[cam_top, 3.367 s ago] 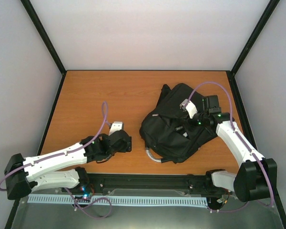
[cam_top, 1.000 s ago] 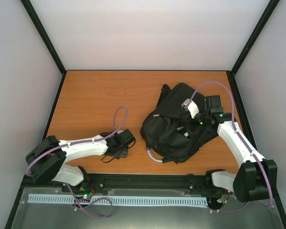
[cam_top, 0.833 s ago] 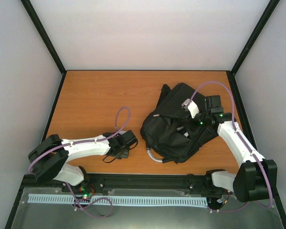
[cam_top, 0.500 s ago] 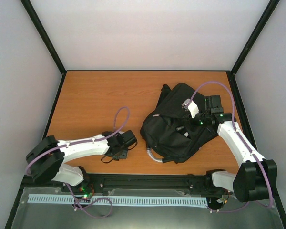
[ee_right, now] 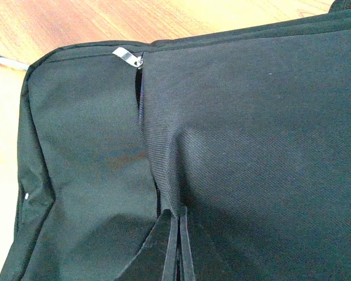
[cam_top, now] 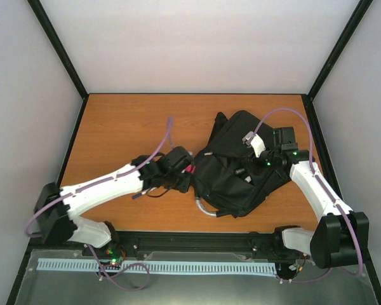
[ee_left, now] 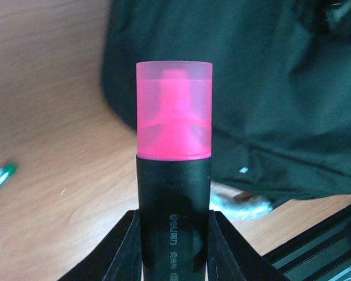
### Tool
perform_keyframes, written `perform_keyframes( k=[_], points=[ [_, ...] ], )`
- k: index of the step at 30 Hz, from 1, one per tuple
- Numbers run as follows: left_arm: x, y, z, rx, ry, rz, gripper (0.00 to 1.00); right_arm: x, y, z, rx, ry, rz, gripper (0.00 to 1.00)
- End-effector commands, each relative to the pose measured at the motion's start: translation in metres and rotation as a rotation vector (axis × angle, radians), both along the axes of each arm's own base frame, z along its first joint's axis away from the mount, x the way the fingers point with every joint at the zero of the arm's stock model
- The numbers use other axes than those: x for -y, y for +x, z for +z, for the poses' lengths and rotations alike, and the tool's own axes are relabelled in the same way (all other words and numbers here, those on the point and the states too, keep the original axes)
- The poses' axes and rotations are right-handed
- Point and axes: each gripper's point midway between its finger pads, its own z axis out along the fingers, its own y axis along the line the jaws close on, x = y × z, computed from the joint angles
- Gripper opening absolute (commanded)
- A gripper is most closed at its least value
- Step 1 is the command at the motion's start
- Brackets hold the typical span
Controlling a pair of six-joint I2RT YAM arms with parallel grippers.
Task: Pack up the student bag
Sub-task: Pick up the stationery from the center of the board, then place the stationery in the student bag.
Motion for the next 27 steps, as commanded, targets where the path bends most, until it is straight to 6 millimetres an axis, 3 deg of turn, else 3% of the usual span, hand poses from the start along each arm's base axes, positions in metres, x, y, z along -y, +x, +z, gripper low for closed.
perform_keyframes(
  k=[1, 6, 11, 15, 27],
  points=[
    [0.053, 0.011, 0.004, 0.008, -0.032, -0.193, 0.09, -0.002, 0.001, 0.009, 0.016, 0.033, 0.001, 0.03],
    [0.089, 0.028, -0.004, 0.019, -0.028, -0.288, 0.09, -0.003, 0.000, 0.007, 0.005, 0.044, 0.005, 0.03],
    [0.113, 0.039, -0.015, 0.029, -0.026, -0.345, 0.09, -0.004, 0.000, 0.005, -0.007, 0.047, 0.009, 0.03],
    [0.135, 0.039, -0.019, 0.054, -0.086, -0.448, 0.11, -0.004, 0.001, 0.004, -0.010, 0.048, 0.008, 0.03],
    [0.172, 0.078, -0.015, 0.160, -0.077, -0.496, 0.12, -0.004, 0.001, 0.002, -0.022, 0.050, 0.004, 0.03]
  ],
)
